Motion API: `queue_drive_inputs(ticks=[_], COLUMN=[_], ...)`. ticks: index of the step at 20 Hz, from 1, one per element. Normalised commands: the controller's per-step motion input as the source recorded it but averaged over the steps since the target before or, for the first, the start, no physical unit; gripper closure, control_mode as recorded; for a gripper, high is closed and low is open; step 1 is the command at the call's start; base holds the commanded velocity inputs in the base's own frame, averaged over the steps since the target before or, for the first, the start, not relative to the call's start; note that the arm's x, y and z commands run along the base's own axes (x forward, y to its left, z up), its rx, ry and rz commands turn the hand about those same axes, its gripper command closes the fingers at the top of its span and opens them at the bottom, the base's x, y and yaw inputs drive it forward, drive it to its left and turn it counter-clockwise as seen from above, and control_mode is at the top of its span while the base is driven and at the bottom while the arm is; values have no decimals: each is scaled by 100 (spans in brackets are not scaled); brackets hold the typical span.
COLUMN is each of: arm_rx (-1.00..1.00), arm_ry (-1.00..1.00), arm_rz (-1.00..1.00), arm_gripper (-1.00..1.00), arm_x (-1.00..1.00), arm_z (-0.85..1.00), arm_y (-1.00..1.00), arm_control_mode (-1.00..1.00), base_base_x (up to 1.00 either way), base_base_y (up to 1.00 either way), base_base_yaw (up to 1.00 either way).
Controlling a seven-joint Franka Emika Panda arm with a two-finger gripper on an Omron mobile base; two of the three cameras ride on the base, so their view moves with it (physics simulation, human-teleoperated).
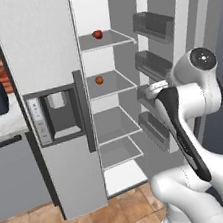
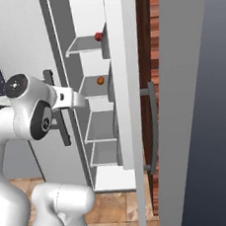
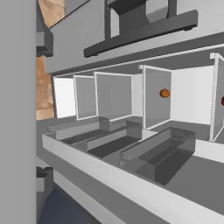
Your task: Place the bell pepper in the correct fridge rack based on whether it is a fruit or vegetable. Finally, close the fridge door.
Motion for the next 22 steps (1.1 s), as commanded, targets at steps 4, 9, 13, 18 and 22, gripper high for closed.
queue_drive_inputs(ticks=[4, 9, 13, 18, 22], arm_rx=[0, 0, 1, 9, 15], arm_ry=[-5, -14, -10, -1, 0], arm_rz=[-4, -15, -15, -14, -6], arm_gripper=[-100, -100, -100, -100, -100], arm_x=[-13, -43, -43, -17, 0], arm_z=[0, -3, -3, 0, 0], arm_y=[-24, -58, -85, -100, -100], arm_control_mode=[-100, -100, -100, -100, -100], base_base_x=[0, 0, 0, 0, 0], base_base_y=[0, 0, 0, 0, 0], base_base_yaw=[0, 0, 0, 0, 0])
